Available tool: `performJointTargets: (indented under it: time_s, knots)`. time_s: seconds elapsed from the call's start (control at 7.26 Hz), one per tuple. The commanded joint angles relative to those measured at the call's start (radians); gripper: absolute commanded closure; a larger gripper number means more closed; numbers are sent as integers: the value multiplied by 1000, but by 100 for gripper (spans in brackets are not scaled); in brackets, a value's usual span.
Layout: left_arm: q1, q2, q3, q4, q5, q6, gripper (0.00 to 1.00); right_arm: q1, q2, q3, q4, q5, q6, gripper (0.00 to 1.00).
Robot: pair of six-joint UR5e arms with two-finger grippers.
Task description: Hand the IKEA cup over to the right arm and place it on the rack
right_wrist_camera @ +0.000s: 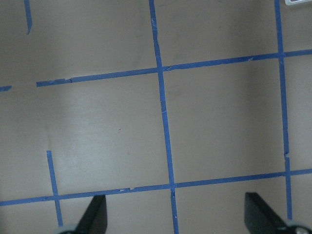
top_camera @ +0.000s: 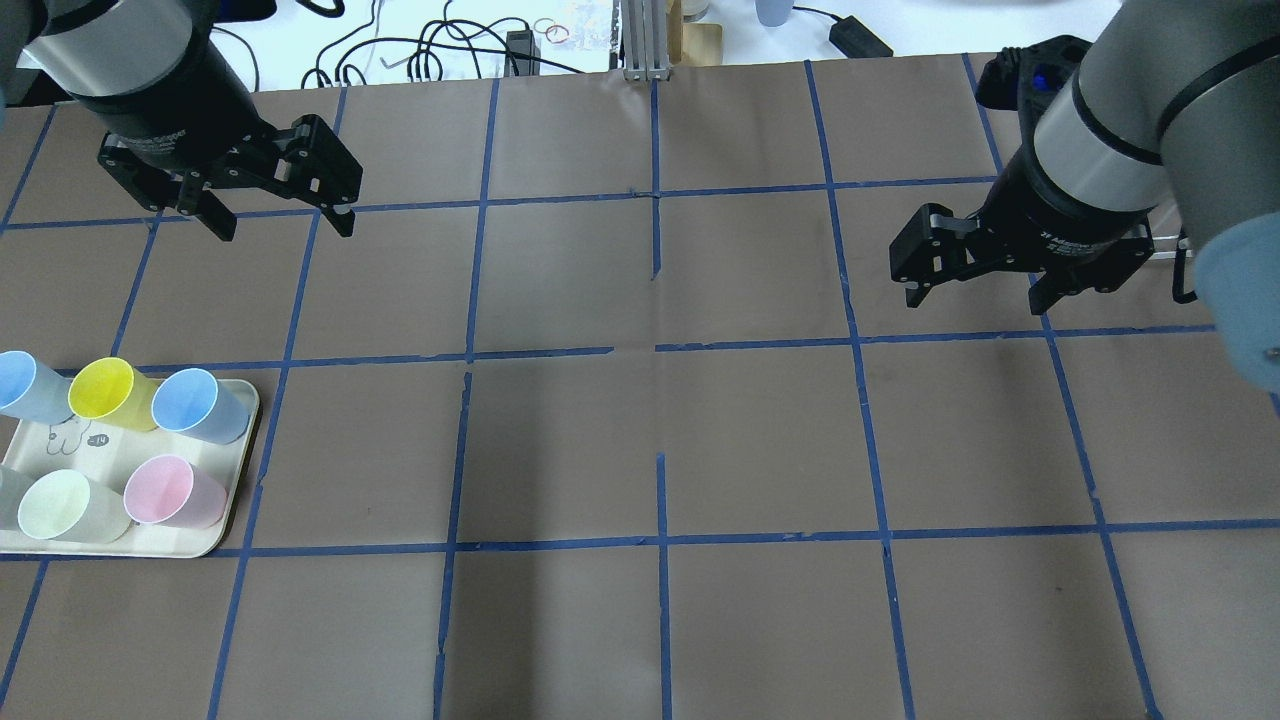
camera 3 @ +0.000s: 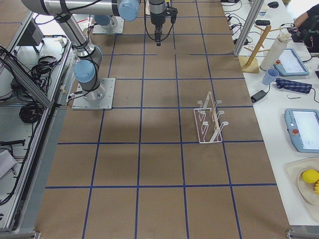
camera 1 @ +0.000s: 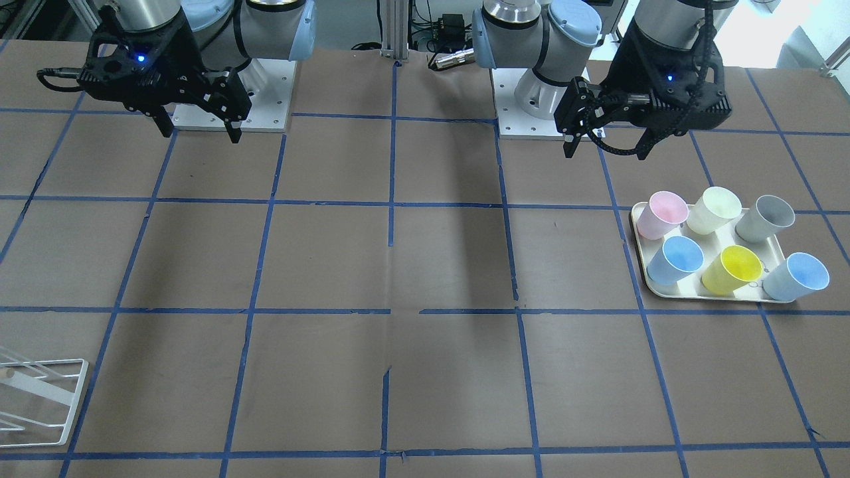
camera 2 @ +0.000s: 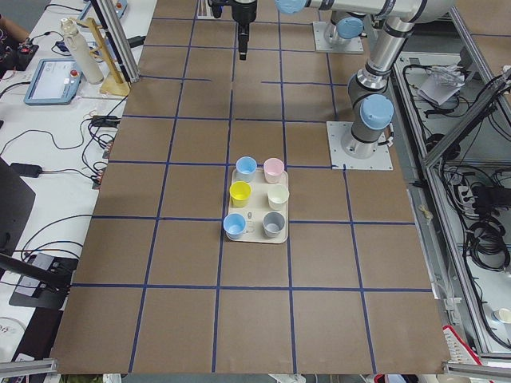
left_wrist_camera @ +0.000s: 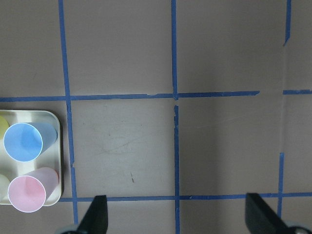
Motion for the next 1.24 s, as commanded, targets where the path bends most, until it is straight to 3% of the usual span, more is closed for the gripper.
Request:
performJointTargets:
  time_s: [0.0,0.41,0.83,1.1]
  knots:
    - [-1,0,-2,0,-1,0,0,-1,0,0,1,-1,-1,0]
    - [69,-1,-29,-8,6,149,0,-1,0,0,2,-1,1,0]
    - [370,0,-178,29,-4,624,0,2,0,-5,1,0,2,0]
    - [544,-27,-288,185,-7,895,0,2,0,-5,-2,3,16,0]
